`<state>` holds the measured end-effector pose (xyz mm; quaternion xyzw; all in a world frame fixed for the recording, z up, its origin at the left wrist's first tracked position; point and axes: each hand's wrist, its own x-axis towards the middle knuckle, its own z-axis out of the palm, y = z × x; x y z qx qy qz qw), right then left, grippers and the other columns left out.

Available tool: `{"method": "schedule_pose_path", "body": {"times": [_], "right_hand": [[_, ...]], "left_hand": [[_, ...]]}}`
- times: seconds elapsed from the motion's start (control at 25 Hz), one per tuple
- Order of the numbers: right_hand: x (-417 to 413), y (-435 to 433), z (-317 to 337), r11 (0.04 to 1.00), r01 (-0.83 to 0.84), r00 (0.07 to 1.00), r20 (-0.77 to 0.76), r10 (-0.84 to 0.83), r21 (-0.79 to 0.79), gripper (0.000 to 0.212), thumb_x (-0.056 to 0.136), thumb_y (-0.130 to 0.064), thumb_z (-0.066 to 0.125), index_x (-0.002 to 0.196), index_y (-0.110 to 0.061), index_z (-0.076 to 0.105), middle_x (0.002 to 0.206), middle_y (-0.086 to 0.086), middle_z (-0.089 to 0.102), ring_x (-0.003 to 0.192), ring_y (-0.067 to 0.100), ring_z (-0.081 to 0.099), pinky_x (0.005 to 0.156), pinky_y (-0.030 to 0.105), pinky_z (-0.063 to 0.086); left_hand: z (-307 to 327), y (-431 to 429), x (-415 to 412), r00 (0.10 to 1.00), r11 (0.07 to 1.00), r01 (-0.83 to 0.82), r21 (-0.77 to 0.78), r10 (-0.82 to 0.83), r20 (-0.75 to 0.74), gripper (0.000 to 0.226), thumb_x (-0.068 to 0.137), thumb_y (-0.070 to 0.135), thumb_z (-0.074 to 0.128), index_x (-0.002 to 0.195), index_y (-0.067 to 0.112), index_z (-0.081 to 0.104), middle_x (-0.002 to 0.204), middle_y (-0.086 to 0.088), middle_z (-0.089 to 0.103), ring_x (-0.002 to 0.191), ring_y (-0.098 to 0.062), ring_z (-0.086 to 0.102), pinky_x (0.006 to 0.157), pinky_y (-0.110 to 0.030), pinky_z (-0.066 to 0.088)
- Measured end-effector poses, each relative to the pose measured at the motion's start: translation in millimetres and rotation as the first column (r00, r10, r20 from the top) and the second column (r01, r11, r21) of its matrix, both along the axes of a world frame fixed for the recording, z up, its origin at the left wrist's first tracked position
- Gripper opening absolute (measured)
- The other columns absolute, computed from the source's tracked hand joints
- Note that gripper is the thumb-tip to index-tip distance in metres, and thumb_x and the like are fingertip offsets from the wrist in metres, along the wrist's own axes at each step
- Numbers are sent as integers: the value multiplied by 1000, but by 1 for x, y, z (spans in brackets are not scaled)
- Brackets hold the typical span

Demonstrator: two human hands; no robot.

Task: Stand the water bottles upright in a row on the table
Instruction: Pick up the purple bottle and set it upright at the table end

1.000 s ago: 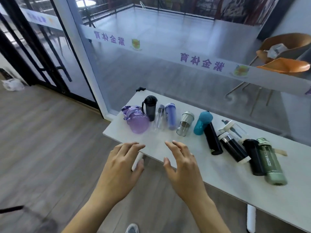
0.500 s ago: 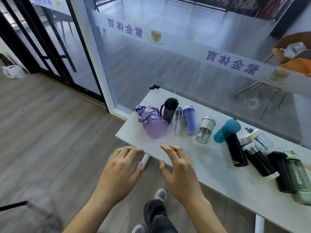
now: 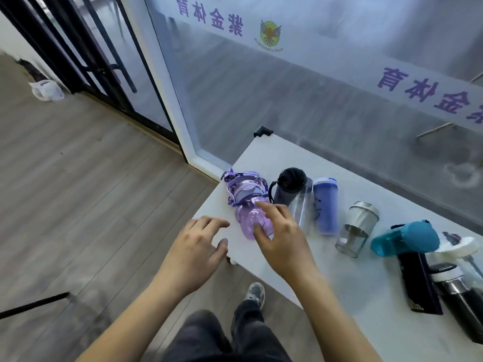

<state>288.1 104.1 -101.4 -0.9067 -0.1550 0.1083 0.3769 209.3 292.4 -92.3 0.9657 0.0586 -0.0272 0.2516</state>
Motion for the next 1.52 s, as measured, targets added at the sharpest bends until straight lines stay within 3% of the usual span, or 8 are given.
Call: {"method": "schedule_pose_path", "body": {"times": [0.2, 0.44, 0.64, 0.8, 0.88, 1.08, 1.32, 1.52], "right_hand": [[48, 30, -16, 998, -48, 993, -107, 44, -36, 44, 94, -33, 61, 137, -24, 55, 134, -2, 55, 123, 20, 51, 102, 33, 42], [94, 64, -58, 958, -46, 960, -279, -36, -282, 53, 100, -35, 51, 148, -15, 43, 148, 10, 46, 135, 31, 43, 113, 39, 34], [128, 95, -82, 915, -89, 938, -342, -56, -393, 41, 101, -20, 42, 138, -3, 45, 141, 18, 48, 132, 37, 44, 108, 39, 31], [155, 108, -89, 888, -42, 873, -450, -191, -459, 53, 99, -21, 44, 147, -2, 32, 150, 23, 38, 140, 41, 35, 115, 43, 27], [163, 108, -90, 874, -56, 827, -512, -230, -483, 51, 101, -23, 40, 147, -1, 34, 150, 23, 36, 141, 42, 33, 116, 43, 25], [170, 110, -103, 901, 130, 754, -549, -361, -414, 58, 98, -37, 42, 145, -3, 39, 148, 25, 44, 137, 42, 40, 113, 44, 33], [157, 115, -101, 882, 458, 711, -550, -439, -111, 50, 94, -37, 58, 138, -15, 49, 135, 12, 57, 123, 29, 55, 107, 41, 43], [138, 119, -85, 739, 645, 722, -471, -507, 194, 33, 92, -31, 68, 122, -23, 57, 118, 0, 67, 104, 14, 64, 99, 33, 51]], "left_hand": [[-27, 15, 32, 977, 977, -110, -182, 72, -203, 30, 94, 31, 55, 125, 30, 58, 121, 9, 59, 120, -16, 47, 101, -30, 37], [-61, 40, 94, 925, 944, -180, -278, 67, -374, 28, 92, 27, 58, 120, 24, 63, 110, 5, 66, 103, -13, 59, 87, -26, 43], [-103, 50, 153, 789, 847, -401, -350, 125, -601, 34, 94, 31, 53, 126, 21, 56, 113, -2, 64, 96, -17, 58, 83, -28, 44], [-128, 45, 179, 697, 719, -557, -416, 132, -705, 18, 96, 29, 49, 94, 15, 60, 90, -9, 54, 73, -22, 45, 69, -32, 38], [-135, 41, 186, 644, 642, -636, -429, 134, -753, 20, 97, 28, 48, 91, 13, 60, 88, -11, 53, 75, -23, 45, 65, -32, 38], [-135, 39, 201, 538, 261, -832, -489, 170, -826, 12, 98, 24, 53, 100, 19, 64, 84, 0, 65, 70, -18, 61, 63, -28, 51], [-125, 60, 222, 677, 284, -736, -615, 284, -679, 28, 94, 13, 59, 122, 15, 55, 99, 0, 62, 73, -12, 58, 59, -27, 45], [-107, 68, 241, 789, 291, -600, -745, 369, -492, 16, 97, 18, 58, 109, 8, 59, 93, -7, 60, 73, -12, 55, 62, -21, 45]]}}
